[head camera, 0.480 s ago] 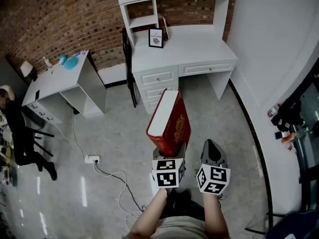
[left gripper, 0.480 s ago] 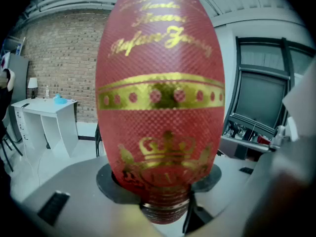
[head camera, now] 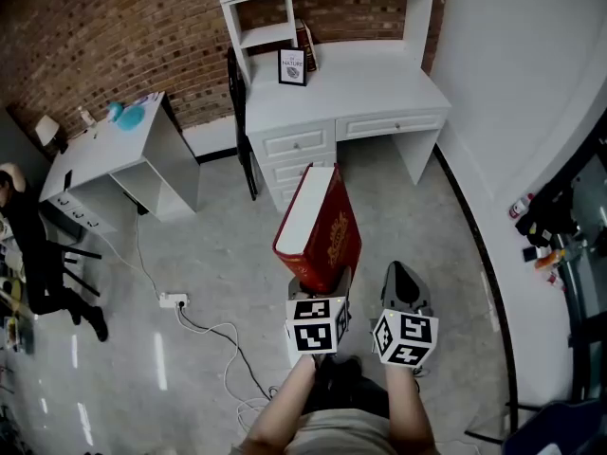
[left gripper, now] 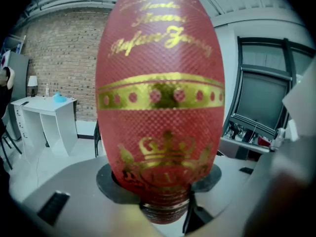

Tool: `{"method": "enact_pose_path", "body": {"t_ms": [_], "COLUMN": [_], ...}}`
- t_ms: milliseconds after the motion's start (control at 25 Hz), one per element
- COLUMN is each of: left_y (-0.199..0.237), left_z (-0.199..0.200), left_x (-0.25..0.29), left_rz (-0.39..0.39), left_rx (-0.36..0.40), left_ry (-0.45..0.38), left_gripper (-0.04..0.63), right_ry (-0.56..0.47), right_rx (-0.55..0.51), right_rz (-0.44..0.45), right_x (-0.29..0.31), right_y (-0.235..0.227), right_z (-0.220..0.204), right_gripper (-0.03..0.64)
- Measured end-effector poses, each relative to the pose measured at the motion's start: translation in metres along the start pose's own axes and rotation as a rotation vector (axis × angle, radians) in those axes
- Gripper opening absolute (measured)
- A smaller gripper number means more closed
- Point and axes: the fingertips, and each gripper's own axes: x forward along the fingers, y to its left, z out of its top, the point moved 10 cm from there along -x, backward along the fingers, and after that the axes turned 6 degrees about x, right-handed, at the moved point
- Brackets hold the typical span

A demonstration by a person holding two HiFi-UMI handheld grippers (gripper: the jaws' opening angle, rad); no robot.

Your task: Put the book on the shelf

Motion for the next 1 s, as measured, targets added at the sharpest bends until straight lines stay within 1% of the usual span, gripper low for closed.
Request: {"method": "enact_pose_path", "body": {"t_ms": [160, 280, 360, 520, 720, 1000], "left_y": [-0.01, -0.022, -0.028, -0.038, -0.053, -0.057], "left_z": [-0.002, -0.007, -0.01, -0.014, -0.011, -0.001], "left_x": [0.006, 0.01, 0.013, 0.016, 0.025, 0.041], "left_rz": [-0.01, -0.028, -0.024, -0.006, -0.004, -0.007], "left_rx": [-0.005, -0.028, -0.035, -0.025, -0.027, -0.016], "left_ry": [0.009, 0.011, 0.014, 0.025, 0.027, 0.035], "left_gripper": [0.242, 0.242, 0.242, 0.242, 0.242, 0.242], "right_ry": [0.0, 0.005, 0.011, 0.024, 0.024, 0.034], "right_rx": [-0.001, 0.009, 0.013, 0.02, 0.029, 0.043], "right_rz": [0.002, 0.002, 0.002, 0.017, 0.003, -0.005], "right_x": [-0.001, -0.003, -0.005, -0.01, -0.012, 0.002], "right_y": [-0.013, -0.029, -0.038, -0.052, -0.077, -0.088], "right_z": [0.001, -0.001, -0.003, -0.006, -0.004, 0.0], "right_gripper": [0.015, 0.015, 0.017, 0.015, 0.015, 0.015]}}
